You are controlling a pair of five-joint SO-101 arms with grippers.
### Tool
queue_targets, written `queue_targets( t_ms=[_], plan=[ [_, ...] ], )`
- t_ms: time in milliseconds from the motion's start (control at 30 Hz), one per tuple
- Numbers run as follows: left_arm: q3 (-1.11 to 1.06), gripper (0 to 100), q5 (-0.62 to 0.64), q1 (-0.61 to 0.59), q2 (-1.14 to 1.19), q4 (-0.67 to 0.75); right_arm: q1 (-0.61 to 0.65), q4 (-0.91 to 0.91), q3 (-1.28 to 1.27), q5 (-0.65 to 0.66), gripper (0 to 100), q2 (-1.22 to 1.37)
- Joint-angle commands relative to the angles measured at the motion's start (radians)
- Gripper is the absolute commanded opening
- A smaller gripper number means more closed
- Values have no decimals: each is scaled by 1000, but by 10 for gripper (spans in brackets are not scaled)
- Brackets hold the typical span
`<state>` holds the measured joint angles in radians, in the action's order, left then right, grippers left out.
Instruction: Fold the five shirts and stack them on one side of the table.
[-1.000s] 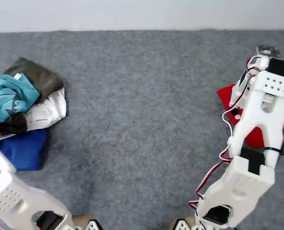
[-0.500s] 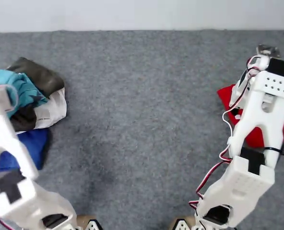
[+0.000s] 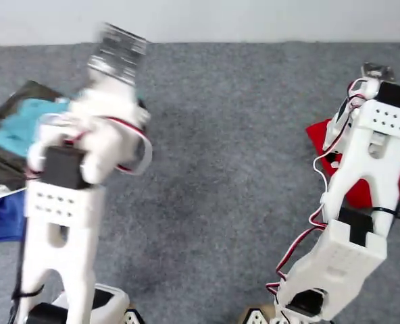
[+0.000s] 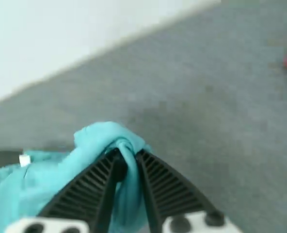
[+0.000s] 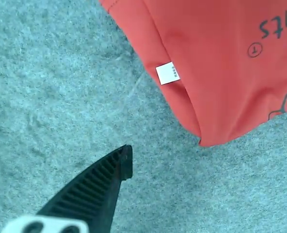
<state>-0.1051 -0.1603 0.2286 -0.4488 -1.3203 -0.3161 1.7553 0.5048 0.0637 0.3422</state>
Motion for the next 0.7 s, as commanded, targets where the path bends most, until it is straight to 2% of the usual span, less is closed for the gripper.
queue_targets(
  t_ms=[0, 233, 367, 500, 667],
  plan=[
    [-27, 13, 5, 132, -43, -20, -1, 41, 3, 0, 726, -117],
    [41, 13, 3, 319, -43, -25, -85, 41, 3, 0, 726, -131],
    [170, 13, -20, 431, -35, -129, -111, 39, -49, 0, 726, -137],
    [340, 14, -117, 477, -43, -242, -108, 19, -138, -2, 726, -137],
    [472, 14, -147, 473, -35, -327, -108, -1, -167, -2, 726, -137]
  ],
)
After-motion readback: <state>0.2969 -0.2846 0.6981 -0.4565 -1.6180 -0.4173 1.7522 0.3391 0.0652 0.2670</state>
